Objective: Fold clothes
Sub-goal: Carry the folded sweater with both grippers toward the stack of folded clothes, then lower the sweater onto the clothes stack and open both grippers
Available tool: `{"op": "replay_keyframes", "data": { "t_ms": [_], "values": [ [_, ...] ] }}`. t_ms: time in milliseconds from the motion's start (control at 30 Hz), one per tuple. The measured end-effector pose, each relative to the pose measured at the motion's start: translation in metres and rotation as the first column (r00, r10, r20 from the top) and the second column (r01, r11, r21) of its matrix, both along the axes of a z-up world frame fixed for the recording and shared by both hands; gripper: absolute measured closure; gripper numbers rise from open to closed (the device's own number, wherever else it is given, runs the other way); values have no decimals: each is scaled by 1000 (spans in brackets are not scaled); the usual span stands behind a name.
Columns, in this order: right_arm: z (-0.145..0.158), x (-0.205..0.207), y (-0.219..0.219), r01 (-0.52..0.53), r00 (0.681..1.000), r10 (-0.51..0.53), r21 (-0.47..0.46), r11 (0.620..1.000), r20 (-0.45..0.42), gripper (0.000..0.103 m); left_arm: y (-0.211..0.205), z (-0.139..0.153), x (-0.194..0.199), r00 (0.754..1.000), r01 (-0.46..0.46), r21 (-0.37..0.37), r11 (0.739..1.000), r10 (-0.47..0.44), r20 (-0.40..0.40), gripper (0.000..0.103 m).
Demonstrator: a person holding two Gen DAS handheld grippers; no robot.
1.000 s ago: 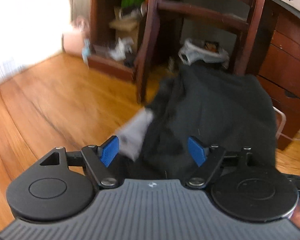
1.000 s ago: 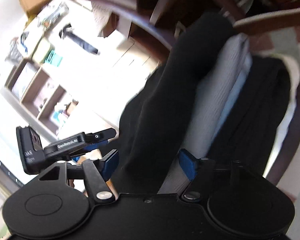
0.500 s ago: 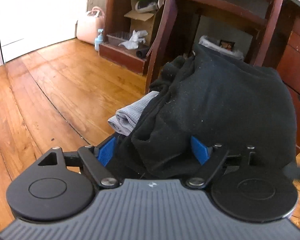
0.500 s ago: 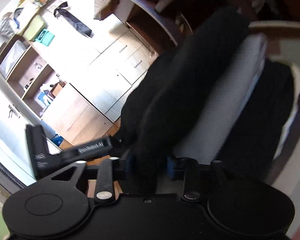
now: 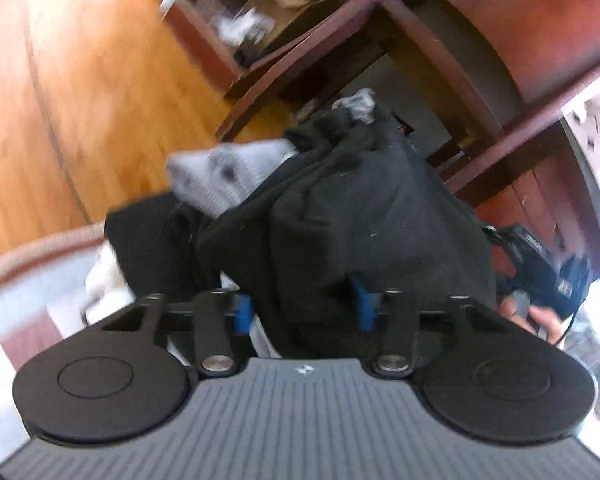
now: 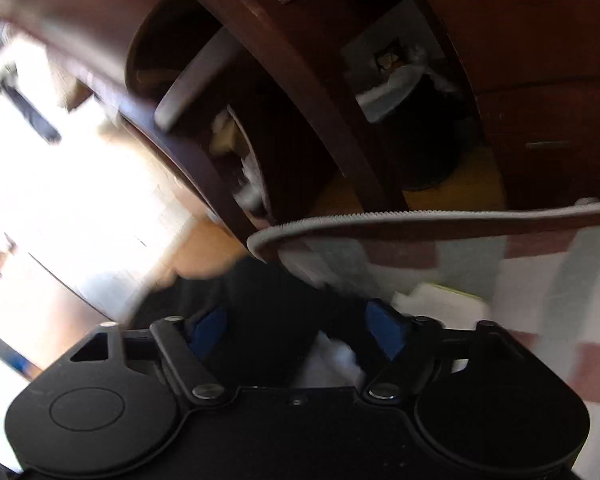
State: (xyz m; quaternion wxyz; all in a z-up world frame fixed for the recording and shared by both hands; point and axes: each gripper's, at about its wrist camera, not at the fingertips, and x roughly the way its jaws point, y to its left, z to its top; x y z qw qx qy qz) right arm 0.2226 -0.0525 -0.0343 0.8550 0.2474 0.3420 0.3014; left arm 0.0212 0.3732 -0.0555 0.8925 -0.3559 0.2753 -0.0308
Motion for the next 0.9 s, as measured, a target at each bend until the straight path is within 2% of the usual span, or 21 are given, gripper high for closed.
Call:
{"op": "replay_keyframes", "data": {
  "t_ms": [33,100,167,200,300,400,467,500,567,633,667,733,800,867,900],
  "values": [
    [1,-4,2,-38,997,38,-7,999,65,94,-6,7,0,1000,-1,56,998,0,18,72],
    [13,-25,0,-58,970,70,-56,997,232,95,-14,20,0,999,-6,115,993,1,51,74],
    [26,-53,-18,-13,934,17,-13,1000,356,95,-20,27,5,998,8,146,989,-18,65,74],
    [27,-60,-23,8,925,-3,-12,1000,380,96,-23,30,8,997,19,160,987,-30,67,74],
    [15,-61,-27,72,929,-45,-61,996,366,95,-28,31,16,1000,10,209,978,-15,21,72],
    [3,-63,-31,135,931,-88,-110,985,354,82,-23,31,18,999,-33,199,979,37,-19,57],
    [-4,-64,-34,176,930,-116,-144,974,348,81,-23,42,7,998,-58,237,970,54,22,58],
    [-8,-64,-36,196,930,-131,-160,968,345,78,-24,48,0,997,-71,266,961,59,53,62],
    [-16,-65,-38,235,927,-160,-193,952,339,77,-31,65,-12,994,-63,337,939,28,108,65],
    [-5,-79,-30,181,917,-88,-210,961,389,69,-37,81,-16,990,-35,379,925,-20,139,65],
    [3,-88,-24,141,907,-37,-217,966,420,68,-42,88,-14,987,-12,395,919,-51,150,65],
    [20,-105,-12,60,875,63,-237,970,480,56,-55,94,1,987,19,417,909,-85,139,65],
    [26,-114,8,-19,853,159,-275,961,497,56,-67,96,17,988,38,442,896,-101,120,65],
    [26,-118,28,-77,831,239,-323,943,502,57,-74,98,20,990,-9,464,886,-57,129,65],
    [21,-118,36,-73,825,254,-350,934,506,57,-77,97,21,991,-30,477,879,-36,128,64]
  ]
}}
